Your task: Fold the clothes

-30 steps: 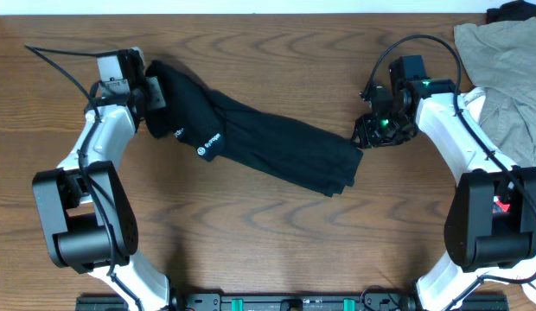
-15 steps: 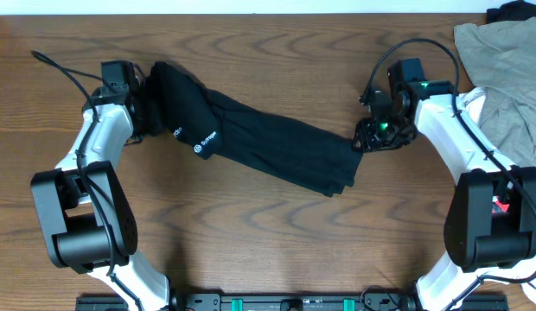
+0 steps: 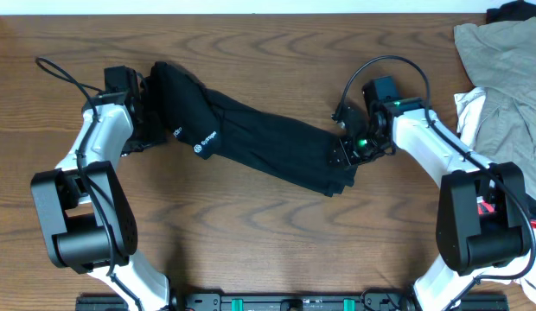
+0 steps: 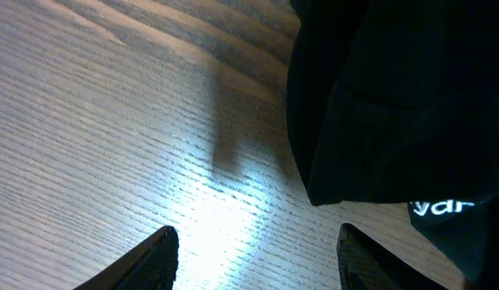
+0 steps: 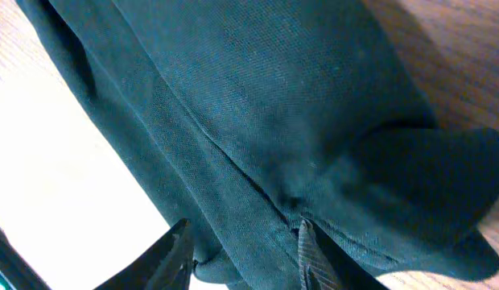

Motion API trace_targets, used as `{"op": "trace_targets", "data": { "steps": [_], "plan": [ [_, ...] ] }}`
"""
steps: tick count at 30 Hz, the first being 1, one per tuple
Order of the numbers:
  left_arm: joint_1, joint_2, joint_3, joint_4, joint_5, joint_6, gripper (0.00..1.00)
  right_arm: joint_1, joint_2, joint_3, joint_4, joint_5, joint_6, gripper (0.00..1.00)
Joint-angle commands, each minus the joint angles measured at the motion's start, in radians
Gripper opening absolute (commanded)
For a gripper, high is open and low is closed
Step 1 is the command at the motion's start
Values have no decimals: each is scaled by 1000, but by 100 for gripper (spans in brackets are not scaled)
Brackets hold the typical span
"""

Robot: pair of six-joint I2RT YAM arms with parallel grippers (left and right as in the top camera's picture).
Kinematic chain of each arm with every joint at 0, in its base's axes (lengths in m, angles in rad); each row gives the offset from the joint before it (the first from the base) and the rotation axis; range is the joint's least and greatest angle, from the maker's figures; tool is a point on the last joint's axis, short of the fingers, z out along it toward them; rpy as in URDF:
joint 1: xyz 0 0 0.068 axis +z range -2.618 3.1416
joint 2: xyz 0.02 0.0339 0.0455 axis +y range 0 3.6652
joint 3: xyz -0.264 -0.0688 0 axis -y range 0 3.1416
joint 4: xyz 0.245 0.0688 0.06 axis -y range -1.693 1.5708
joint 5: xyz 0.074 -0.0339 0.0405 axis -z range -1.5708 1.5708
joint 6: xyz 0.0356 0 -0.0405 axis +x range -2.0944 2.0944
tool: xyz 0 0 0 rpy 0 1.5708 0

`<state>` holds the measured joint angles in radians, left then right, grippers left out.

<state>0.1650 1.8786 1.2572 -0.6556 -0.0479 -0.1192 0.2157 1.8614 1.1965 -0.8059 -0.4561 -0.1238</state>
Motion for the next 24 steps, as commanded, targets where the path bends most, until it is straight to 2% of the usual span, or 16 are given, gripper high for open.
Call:
{"op": "trace_targets", "data": {
  "steps": [1,5,8,13,17,20,24],
  "plan": [
    [5,-16,17,-19,32,-17,63,12,29,-23,12,-3,-20,41],
    [5,-16,17,-44,41,-26,64,12,95,-35,32,9,-20,42],
    [5,-16,17,-59,40,-25,63,10,144,-35,37,87,-18,40],
    [5,-16,17,-71,41,-25,64,-32,157,-30,71,394,75,45],
    [5,-16,17,-71,61,-25,64,-125,157,-3,189,616,119,50],
    [5,-16,17,-70,112,-26,63,-205,157,34,272,630,119,54],
    [4,-16,17,-69,169,-25,64,-285,157,108,294,486,114,63]
  ]
}}
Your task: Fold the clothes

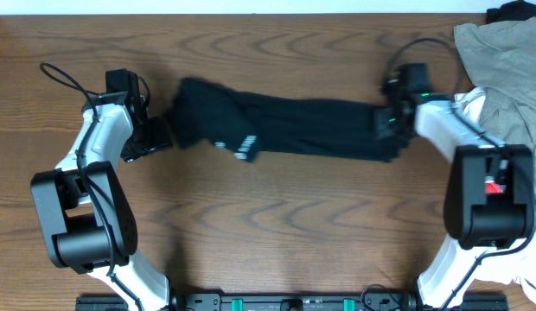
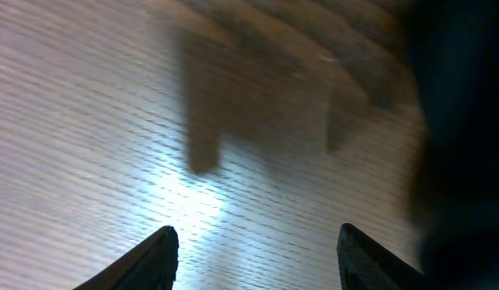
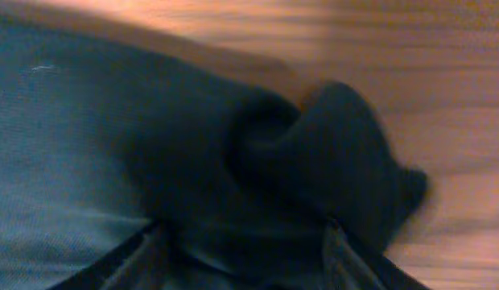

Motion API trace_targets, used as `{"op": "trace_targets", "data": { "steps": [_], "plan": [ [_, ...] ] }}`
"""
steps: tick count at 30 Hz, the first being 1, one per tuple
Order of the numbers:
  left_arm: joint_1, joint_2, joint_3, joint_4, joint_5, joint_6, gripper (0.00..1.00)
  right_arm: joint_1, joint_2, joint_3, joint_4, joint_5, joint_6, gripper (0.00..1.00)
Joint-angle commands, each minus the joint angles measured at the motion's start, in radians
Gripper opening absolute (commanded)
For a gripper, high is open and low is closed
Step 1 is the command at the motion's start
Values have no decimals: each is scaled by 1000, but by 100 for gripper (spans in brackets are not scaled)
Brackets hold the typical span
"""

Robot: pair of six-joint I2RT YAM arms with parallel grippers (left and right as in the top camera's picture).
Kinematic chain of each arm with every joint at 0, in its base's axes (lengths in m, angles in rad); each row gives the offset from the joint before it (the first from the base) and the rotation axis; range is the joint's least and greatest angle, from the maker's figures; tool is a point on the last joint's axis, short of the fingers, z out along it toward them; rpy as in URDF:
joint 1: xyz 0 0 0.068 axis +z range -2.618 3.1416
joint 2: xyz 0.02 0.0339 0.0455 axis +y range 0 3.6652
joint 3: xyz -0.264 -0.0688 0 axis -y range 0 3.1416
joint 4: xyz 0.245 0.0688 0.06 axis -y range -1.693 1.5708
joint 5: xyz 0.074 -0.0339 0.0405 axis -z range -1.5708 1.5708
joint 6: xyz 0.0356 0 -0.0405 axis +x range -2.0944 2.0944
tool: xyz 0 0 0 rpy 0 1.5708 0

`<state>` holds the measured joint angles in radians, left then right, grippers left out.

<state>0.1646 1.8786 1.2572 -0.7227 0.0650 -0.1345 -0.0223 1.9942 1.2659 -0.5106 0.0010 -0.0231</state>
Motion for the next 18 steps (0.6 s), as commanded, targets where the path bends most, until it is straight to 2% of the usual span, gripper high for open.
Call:
{"op": "trace_targets", "data": {
  "steps": [1,4,8,11,16,18],
  "plan": [
    [4,-16,17,-1,66,-10,63,-56,24,51,-4,-25,0,65],
    [0,-16,17,11,112,-9,63,-61,24,71,-20,-167,-51,73],
    [-14,-16,17,63,222,-4,64,-35,19,77,-34,-294,-72,79],
    [-34,-16,17,124,294,37,64,-5,5,77,-34,-338,-79,81],
    [-61,-14,16,185,294,37,72,40,-64,77,-40,-349,-79,84],
    [-63,-8,16,192,293,37,72,50,-96,77,-44,-349,-79,84]
  ]
}}
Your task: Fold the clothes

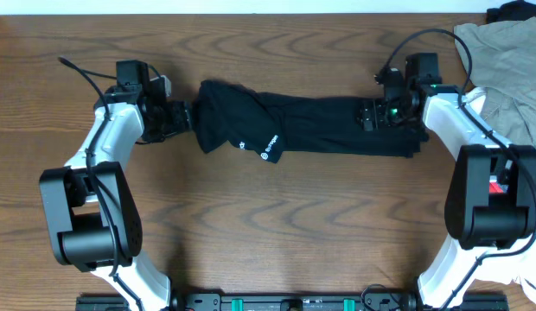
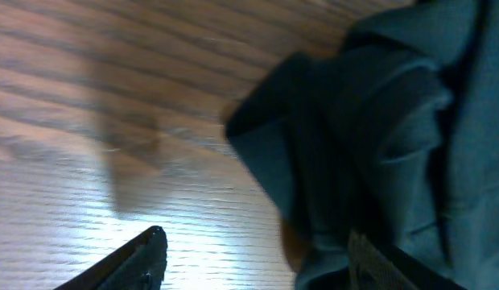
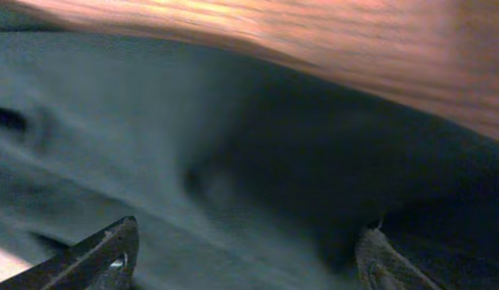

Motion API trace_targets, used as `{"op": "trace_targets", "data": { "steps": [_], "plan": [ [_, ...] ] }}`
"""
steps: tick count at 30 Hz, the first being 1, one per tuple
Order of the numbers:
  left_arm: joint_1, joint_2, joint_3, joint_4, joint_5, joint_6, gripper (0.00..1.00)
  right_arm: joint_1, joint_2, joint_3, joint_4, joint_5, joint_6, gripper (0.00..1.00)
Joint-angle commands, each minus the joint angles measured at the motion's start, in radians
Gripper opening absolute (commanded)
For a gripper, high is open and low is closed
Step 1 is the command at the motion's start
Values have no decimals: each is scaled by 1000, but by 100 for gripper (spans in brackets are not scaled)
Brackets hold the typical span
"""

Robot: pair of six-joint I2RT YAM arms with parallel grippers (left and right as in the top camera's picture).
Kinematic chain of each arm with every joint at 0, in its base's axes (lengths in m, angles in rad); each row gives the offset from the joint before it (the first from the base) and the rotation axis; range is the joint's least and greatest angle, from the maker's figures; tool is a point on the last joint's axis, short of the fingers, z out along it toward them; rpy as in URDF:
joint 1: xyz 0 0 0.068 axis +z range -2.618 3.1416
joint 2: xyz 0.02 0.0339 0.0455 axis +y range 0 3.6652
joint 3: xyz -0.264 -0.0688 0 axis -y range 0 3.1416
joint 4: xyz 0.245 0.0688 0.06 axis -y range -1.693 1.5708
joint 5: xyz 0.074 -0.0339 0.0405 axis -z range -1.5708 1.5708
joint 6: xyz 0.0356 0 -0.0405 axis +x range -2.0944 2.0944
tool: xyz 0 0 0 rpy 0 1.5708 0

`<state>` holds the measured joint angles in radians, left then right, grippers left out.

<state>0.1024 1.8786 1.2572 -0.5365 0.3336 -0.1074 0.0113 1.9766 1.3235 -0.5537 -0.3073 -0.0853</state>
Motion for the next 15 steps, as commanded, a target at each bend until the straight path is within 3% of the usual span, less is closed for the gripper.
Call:
{"op": "trace_targets", "data": {
  "steps": [1,7,10,15],
  "plan": [
    [-1,-3,16,11,24,10,73,19,-92,19,-5,-41,-16,84],
    [-1,55,5,54,22,9,72,20,-147,19,-57,-40,-17,81],
    [0,97,5,87,13,8,64,20,-148,19,-84,-37,-17,80],
    [0,134,5,162,-61,-40,63,20,-148,19,-117,-29,-18,80]
  ]
}}
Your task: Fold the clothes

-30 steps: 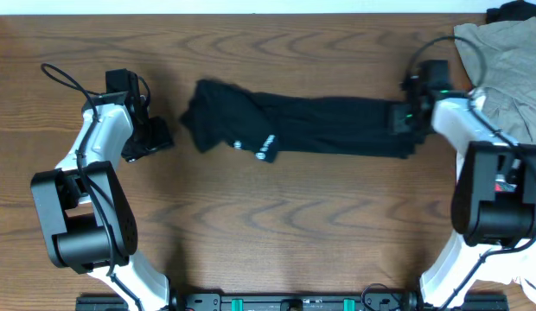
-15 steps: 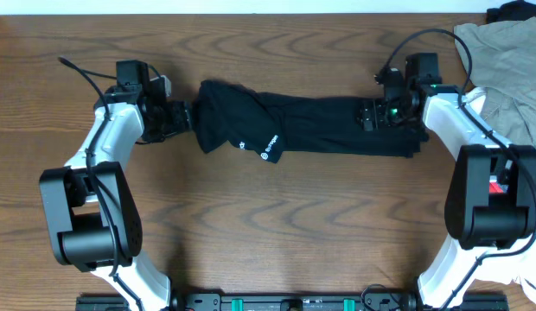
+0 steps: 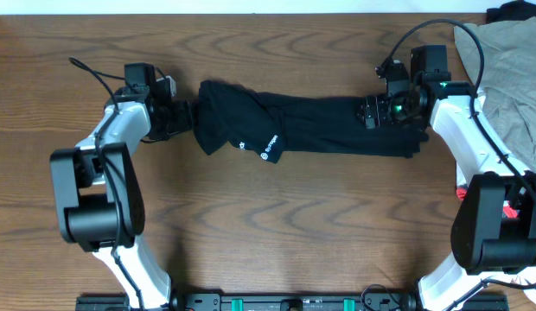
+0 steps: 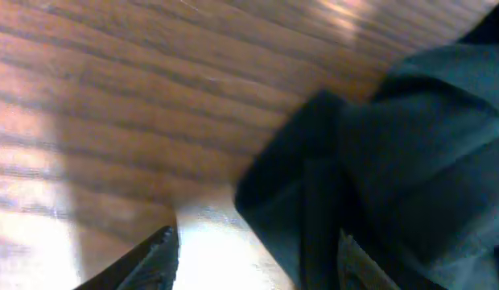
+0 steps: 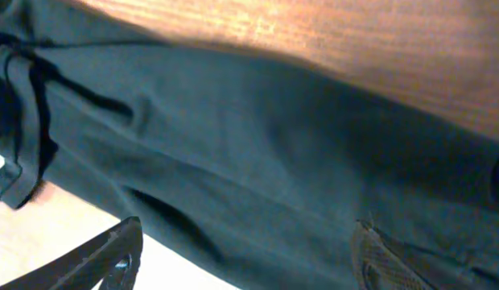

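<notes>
A black garment (image 3: 320,125) with a white logo (image 3: 270,147) lies stretched in a long band across the back of the wooden table (image 3: 277,225). My left gripper (image 3: 183,119) is at its left end and open. In the left wrist view, a dark folded corner (image 4: 314,177) lies just ahead of the left gripper (image 4: 257,270) and reaches the right finger. My right gripper (image 3: 378,112) is over the garment's right part. It hangs wide open above the black cloth (image 5: 274,137) with nothing pinched in the right gripper (image 5: 249,266).
A heap of beige clothes (image 3: 501,60) lies at the back right corner, with a dark item (image 3: 510,10) behind it. A black rail (image 3: 294,302) runs along the front edge. Both arms' cables loop above the table's back part.
The garment lies as before. My right wrist has drawn back from the cloth, so more of it and the logo's edge show. The left wrist has shifted slightly; both grippers stay open.
At first the garment lay diagonally, my right gripper's jaws narrow on its lower right end and the left open by its upper left end. Then it lay level and further right, with the right gripper. Later the right jaws were wide open, the left gripper at the left end.
</notes>
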Motion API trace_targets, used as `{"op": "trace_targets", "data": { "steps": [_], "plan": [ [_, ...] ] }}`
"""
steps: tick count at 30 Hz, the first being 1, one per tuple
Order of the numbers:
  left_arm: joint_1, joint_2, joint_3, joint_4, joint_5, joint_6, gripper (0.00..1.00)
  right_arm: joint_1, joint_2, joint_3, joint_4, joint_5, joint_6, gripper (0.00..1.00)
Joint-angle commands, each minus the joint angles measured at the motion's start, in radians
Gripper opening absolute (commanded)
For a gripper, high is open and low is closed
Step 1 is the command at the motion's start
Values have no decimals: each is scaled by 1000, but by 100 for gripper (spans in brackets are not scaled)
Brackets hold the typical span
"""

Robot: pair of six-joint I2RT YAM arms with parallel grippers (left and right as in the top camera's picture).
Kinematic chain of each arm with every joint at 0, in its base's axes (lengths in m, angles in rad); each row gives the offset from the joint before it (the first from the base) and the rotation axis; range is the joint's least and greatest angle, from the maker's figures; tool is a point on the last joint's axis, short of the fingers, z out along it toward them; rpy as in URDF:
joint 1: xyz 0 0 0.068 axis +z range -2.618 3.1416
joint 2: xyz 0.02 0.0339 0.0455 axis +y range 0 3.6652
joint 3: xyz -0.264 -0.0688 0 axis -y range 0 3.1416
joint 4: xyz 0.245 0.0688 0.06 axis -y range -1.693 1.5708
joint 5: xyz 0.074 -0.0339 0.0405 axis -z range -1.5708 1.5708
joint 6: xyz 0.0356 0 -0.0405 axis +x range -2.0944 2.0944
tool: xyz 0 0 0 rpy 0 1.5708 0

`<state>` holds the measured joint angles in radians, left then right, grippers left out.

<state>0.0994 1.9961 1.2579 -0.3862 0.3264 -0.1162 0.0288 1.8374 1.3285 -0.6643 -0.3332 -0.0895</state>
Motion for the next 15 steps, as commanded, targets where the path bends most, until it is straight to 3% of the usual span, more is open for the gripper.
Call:
{"op": "trace_targets", "data": {
  "steps": [1,7,11,15],
  "plan": [
    [3,17,5,31,-76,-47,63,2,-8,14,-9,-3,-13,80],
    [5,16,5,109,-79,-107,64,2,-8,14,-21,11,-13,80],
    [7,17,5,84,-107,-219,64,2,-8,14,-34,40,-13,80],
    [-6,17,5,39,-103,-238,64,2,-8,14,-40,41,-13,80]
  ]
}}
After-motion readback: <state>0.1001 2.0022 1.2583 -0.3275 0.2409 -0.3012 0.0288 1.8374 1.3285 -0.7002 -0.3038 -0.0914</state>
